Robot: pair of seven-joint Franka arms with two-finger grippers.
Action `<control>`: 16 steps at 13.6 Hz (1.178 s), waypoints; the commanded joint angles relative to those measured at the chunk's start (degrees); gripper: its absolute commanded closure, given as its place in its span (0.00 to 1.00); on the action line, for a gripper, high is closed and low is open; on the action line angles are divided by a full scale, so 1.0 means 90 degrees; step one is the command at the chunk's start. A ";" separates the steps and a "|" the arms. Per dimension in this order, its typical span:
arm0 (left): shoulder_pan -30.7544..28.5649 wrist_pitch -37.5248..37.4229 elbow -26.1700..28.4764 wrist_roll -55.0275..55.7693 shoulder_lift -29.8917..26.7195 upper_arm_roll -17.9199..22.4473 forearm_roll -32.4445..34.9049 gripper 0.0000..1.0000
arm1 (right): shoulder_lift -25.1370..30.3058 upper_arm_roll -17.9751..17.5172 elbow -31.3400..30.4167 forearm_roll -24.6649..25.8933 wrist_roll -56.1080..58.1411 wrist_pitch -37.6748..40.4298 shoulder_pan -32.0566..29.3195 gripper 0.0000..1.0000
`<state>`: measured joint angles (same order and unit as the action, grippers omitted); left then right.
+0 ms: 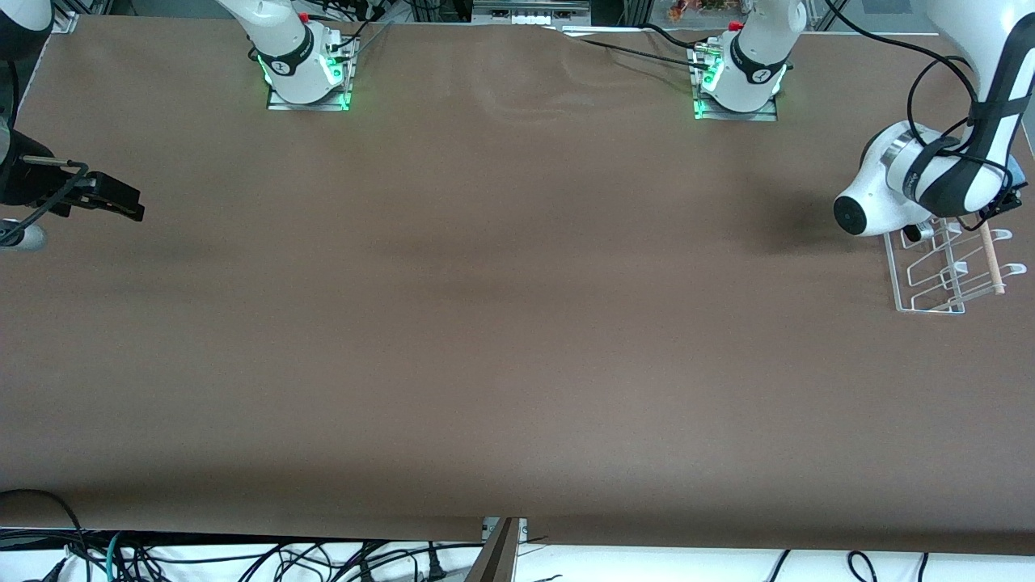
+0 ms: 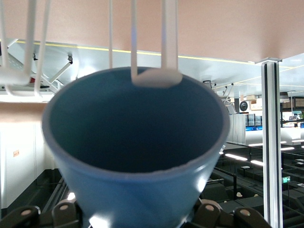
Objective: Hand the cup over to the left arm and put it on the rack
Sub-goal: 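Lower the cup onto a rack peg with the left gripper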
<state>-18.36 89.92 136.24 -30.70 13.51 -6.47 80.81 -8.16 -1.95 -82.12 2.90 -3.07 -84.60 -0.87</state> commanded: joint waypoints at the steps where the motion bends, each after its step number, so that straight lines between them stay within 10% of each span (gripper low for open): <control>1: -0.0060 0.0019 0.0028 0.0139 0.0032 -0.0053 0.0201 0.92 | 0.0038 -0.0067 -0.0026 -0.0010 -0.0079 0.0044 -0.0089 0.00; 2: -0.0050 0.0019 0.0028 0.0139 0.0042 -0.0053 0.0201 0.79 | 0.0038 -0.0067 -0.0026 -0.0010 -0.0079 0.0044 -0.0099 0.00; 3: -0.0031 -0.0001 0.0028 0.0130 0.0052 -0.0053 0.0191 0.24 | 0.0038 -0.0067 -0.0036 -0.0010 -0.0079 0.0044 -0.0089 0.00; 4: -0.0012 -0.0020 0.0019 0.0130 0.0042 -0.0062 0.0162 0.00 | 0.0038 -0.0067 -0.0026 -0.0010 -0.0079 0.0044 -0.0099 0.00; 11: 0.0193 -0.0254 -0.0098 -0.0075 -0.0172 -0.0169 -0.0100 0.00 | 0.0038 -0.0067 -0.0026 -0.0010 -0.0079 0.0044 -0.0089 0.00; 16: 0.0204 -0.0517 -0.1315 -0.0787 -0.0466 -0.0608 -0.2148 0.00 | 0.0038 -0.0067 -0.0026 -0.0010 -0.0079 0.0025 -0.0089 0.00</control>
<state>-16.78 87.55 130.01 -33.49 10.52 -10.83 68.24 -8.21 -1.94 -82.12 2.90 -3.08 -84.60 -1.01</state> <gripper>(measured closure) 0.000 0.000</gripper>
